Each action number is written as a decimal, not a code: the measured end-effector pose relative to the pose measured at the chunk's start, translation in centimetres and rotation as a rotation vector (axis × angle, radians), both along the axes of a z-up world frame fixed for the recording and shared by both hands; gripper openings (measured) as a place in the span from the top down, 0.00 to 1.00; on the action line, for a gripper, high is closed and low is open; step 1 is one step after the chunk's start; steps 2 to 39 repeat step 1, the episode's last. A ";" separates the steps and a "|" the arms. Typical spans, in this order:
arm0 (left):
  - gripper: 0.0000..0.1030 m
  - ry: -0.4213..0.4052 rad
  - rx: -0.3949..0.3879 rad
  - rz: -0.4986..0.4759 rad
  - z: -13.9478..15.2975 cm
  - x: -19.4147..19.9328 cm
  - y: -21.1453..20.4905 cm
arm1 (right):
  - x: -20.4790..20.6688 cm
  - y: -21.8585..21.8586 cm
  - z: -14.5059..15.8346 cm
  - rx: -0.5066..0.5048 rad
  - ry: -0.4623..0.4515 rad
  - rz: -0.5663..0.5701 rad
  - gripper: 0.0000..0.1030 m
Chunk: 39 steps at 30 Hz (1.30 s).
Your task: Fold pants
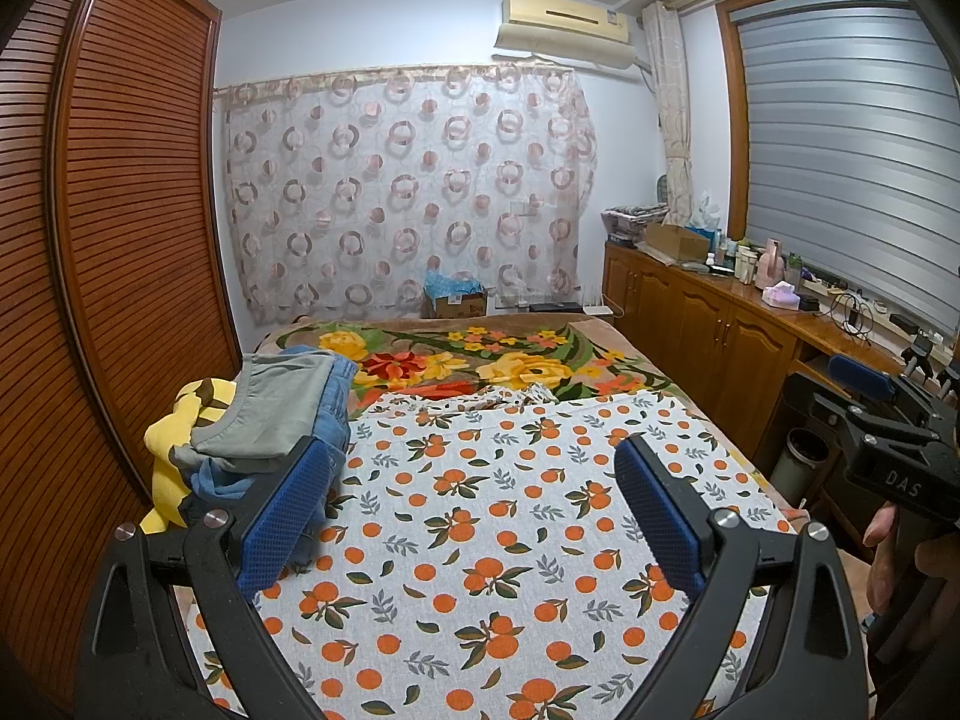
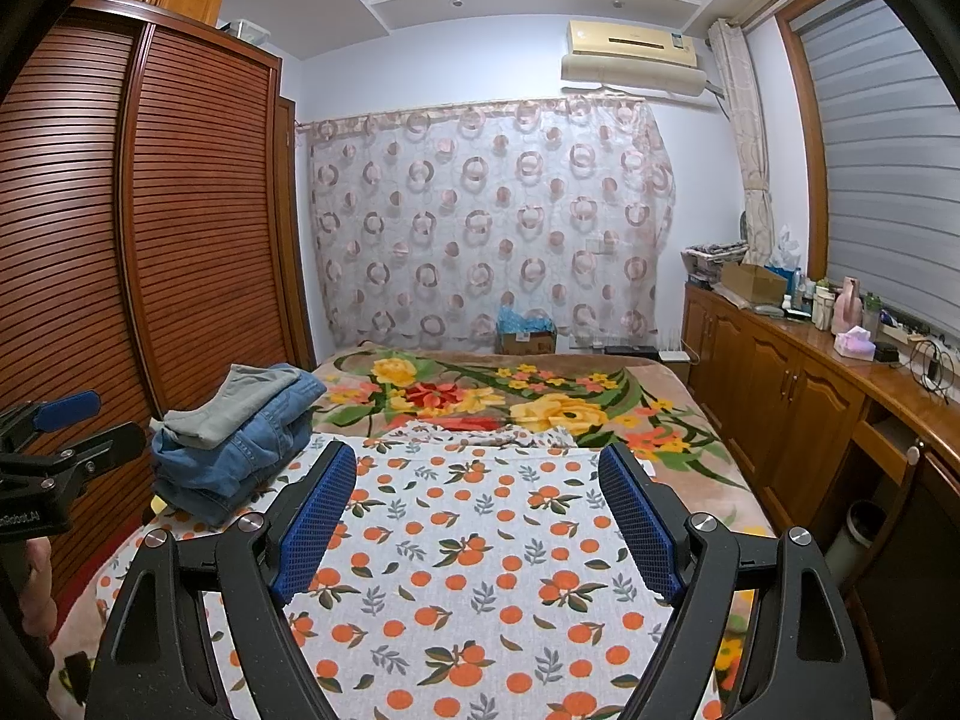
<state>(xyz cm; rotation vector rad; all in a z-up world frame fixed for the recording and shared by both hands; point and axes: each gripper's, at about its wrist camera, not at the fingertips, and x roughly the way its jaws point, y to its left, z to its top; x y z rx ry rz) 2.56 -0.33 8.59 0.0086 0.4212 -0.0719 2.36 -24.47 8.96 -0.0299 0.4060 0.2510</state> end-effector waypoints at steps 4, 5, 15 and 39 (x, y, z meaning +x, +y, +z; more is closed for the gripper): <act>0.06 0.000 0.000 -0.001 0.0 0.0 0.0 | 0.0 0.0 0.0 0.000 0.001 0.001 0.18; 0.06 0.000 0.000 -0.001 0.0 0.0 0.0 | 0.0 0.0 0.0 0.000 0.001 0.001 0.18; 0.06 0.000 0.000 -0.001 0.0 0.0 0.0 | 0.0 0.0 0.0 0.000 0.001 0.001 0.18; 0.06 0.000 0.000 -0.001 0.0 0.0 0.0 | 0.0 0.0 0.0 0.000 0.001 0.001 0.18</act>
